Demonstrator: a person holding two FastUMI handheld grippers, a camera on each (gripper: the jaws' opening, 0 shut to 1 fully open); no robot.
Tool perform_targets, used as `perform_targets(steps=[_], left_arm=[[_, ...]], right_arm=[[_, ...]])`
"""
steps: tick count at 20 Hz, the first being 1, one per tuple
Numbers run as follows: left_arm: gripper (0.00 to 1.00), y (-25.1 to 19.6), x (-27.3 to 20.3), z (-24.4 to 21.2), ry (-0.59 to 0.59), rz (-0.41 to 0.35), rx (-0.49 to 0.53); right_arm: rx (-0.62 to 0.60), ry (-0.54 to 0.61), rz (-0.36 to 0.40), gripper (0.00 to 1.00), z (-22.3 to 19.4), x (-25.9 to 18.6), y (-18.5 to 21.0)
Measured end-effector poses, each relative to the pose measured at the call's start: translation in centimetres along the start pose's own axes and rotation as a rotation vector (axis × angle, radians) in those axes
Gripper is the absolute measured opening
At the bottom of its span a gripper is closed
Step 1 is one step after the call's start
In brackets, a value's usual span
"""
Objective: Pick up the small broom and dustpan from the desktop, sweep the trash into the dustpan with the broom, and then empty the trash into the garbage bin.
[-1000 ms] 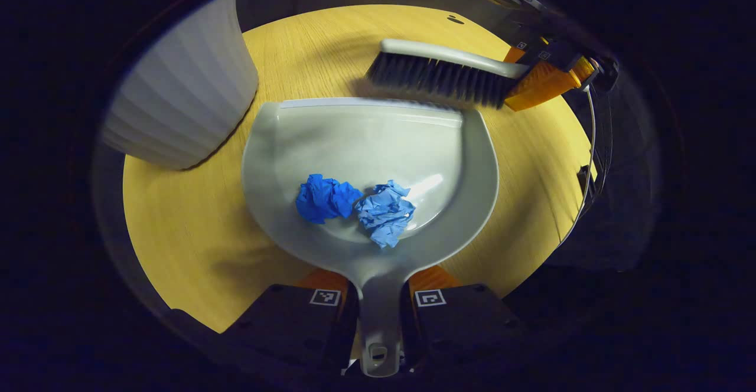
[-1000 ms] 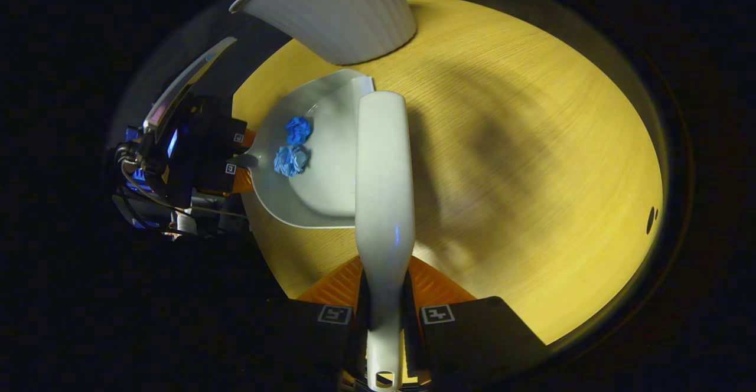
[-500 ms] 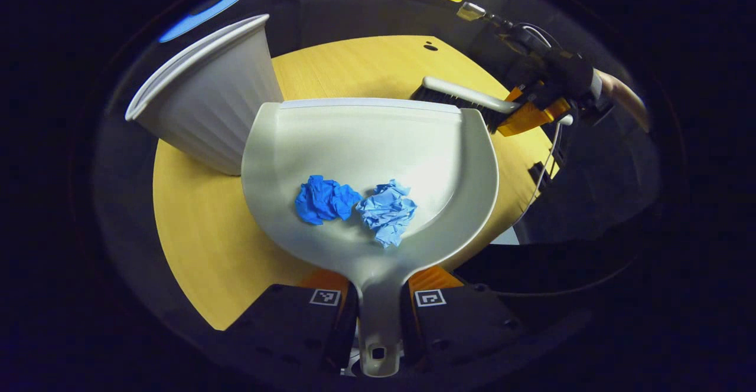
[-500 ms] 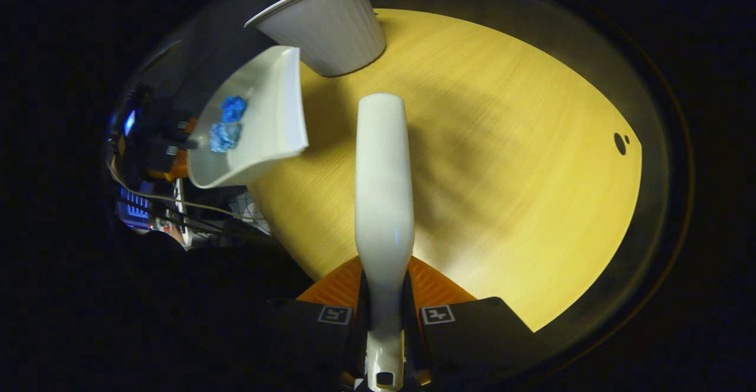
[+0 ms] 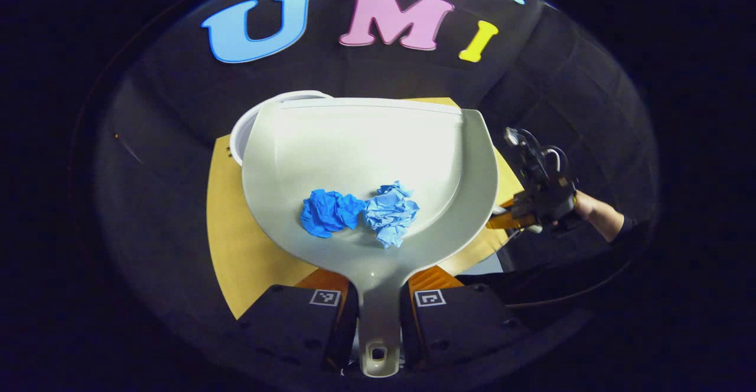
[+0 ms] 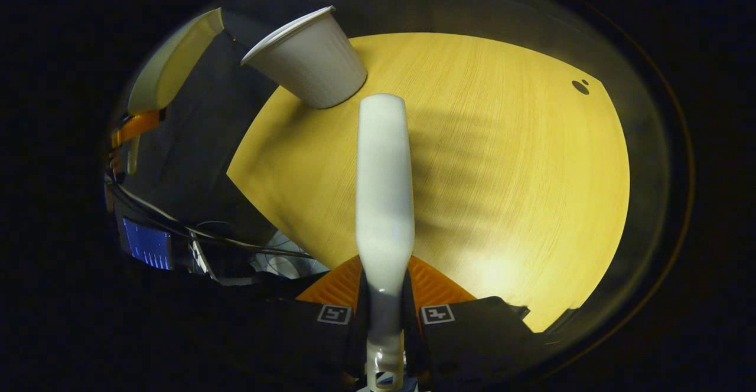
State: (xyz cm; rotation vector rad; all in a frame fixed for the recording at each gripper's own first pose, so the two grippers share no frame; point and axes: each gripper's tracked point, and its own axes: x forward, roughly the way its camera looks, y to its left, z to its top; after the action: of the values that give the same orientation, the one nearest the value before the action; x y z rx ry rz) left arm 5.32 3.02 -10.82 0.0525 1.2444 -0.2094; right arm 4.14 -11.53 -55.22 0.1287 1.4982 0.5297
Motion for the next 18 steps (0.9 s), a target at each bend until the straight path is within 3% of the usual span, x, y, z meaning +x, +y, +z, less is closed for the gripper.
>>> perform_targets(steps=[4,8,10,12,15,18], left_arm=[[0.29,5.5,0.3,2.0,0.026,0.223,-0.015],[0.29,4.4,1.7,0.6,0.103,0.336,0.008],[0.29,4.9,1.5,1.0,0.12,0.426,0.048],[0.29,4.5,0.7,1.2,0.173,0.465,0.084],[0.3,4.8,0.2,2.0,0.248,0.456,0.112],[0.29,5.1,-0.7,2.7,0.333,0.56,0.289]], right_arm=[[0.102,-0.071,0.059,0.29,0.4,-0.6,-0.2],[0.172,-0.087,-0.012,0.29,-2.5,-1.0,-1.1],[0.233,-0.103,0.003,0.28,-3.6,-1.1,-0.9],[0.301,-0.122,0.016,0.28,-4.6,-0.9,-1.0],[0.344,-0.107,-0.002,0.28,-6.2,-0.8,-1.4],[0.366,-0.134,-0.012,0.28,-6.6,-1.1,-1.7]])
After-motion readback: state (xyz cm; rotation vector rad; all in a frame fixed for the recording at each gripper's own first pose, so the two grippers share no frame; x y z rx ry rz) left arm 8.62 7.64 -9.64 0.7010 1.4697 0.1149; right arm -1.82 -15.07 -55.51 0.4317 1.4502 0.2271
